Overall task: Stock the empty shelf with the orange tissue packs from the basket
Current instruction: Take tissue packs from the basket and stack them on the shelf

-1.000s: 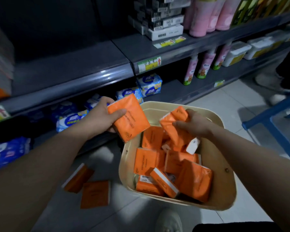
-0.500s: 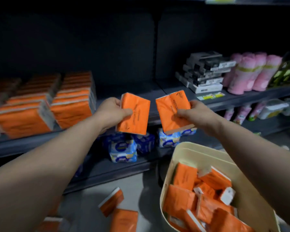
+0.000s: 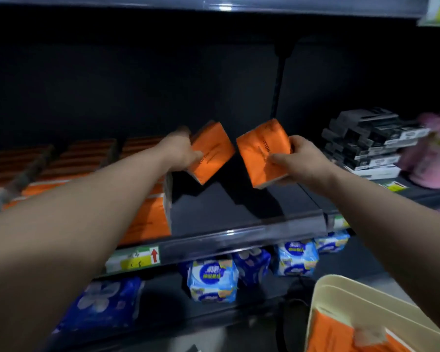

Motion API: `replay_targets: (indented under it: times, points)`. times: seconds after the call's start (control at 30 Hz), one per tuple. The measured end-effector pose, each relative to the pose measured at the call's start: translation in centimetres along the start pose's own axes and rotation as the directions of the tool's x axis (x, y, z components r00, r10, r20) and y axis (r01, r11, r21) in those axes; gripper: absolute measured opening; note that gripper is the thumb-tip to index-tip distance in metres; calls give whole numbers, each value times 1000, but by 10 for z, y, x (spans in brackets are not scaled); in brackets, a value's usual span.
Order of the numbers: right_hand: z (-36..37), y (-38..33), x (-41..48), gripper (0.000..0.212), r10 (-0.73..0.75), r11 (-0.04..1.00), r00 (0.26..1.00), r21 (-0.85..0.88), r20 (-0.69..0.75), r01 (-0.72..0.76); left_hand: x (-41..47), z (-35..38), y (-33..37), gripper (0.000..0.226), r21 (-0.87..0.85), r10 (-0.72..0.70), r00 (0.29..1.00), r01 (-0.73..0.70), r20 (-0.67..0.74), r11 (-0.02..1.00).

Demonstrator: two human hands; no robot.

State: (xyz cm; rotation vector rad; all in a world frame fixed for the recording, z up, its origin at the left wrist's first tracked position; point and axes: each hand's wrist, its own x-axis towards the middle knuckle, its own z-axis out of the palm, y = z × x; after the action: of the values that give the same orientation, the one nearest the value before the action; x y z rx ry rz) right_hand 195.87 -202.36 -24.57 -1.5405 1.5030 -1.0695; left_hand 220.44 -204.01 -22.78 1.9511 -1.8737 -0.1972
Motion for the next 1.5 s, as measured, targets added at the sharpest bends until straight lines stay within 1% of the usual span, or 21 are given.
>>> replay_targets:
  times: [0.07, 0.13, 0.23, 0.37, 0.53, 0.7, 0.77, 0.87, 0.93, 1.03, 1.13, 1.2, 1.27, 1.37, 1.43, 1.5]
  points:
    - [6, 2, 16, 34, -1, 999, 1000, -41, -8, 1, 20, 4, -7, 59, 40, -19, 999, 17, 33, 999]
    - [11, 5, 32, 40, 11, 997, 1000, -73, -16, -12, 38, 7, -14, 53, 34, -14, 997, 12, 70, 999]
    - [21, 11, 51, 43, 32, 994, 999, -104, -36, -36, 61, 12, -27, 45, 23, 43, 995, -45, 92, 999]
    - [33, 18, 69, 40, 19, 991, 999, -131, -32, -23, 85, 25, -43, 47, 13, 111, 990, -113, 85, 994]
    - [40, 21, 83, 38, -13, 991, 999, -133, -32, 8, 108, 43, -47, 43, 75, 166, 985, -169, 48, 983]
    - [40, 23, 93, 37, -38, 989, 999, -143, -38, 32, 127, 48, -51, 39, 222, 156, 985, -169, 77, 960]
    - [41, 24, 97, 40, -50, 988, 998, -146, -24, 46, 132, 51, -56, 38, 264, 141, 987, -156, 76, 952]
    - [44, 26, 101, 49, -78, 982, 997, -170, -1, 76, 134, 54, -59, 36, 272, 114, 993, -115, 21, 955]
    - [48, 26, 103, 50, -119, 977, 993, -176, 8, 119, 133, 53, -59, 32, 279, 123, 992, -112, -22, 954]
    - [58, 26, 103, 54, -172, 960, 985, -218, 24, 173, 128, 47, -60, 34, 286, 152, 985, -123, -83, 950]
    - [75, 23, 105, 51, -189, 945, 981, -263, 44, 194, 113, 36, -65, 32, 292, 152, 983, -116, -102, 949]
    - [90, 18, 108, 46, -202, 919, 978, -334, 55, 209, 100, 28, -71, 29, 303, 139, 986, -105, -95, 947]
    - [104, 13, 112, 43, -232, 876, 970, -419, 66, 238, 88, 23, -78, 27, 326, 108, 991, -76, -82, 942]
    - [123, 7, 122, 46, -261, 808, 956, -512, 131, 291, 73, 20, -89, 34, 303, 17, 996, 11, -88, 953]
    - [133, 5, 128, 49, -263, 785, 953, -542, 148, 301, 68, 20, -93, 41, 275, -40, 994, 66, -101, 959]
    - [141, 4, 132, 48, -269, 786, 953, -541, 137, 300, 65, 21, -95, 42, 272, -60, 992, 88, -112, 958]
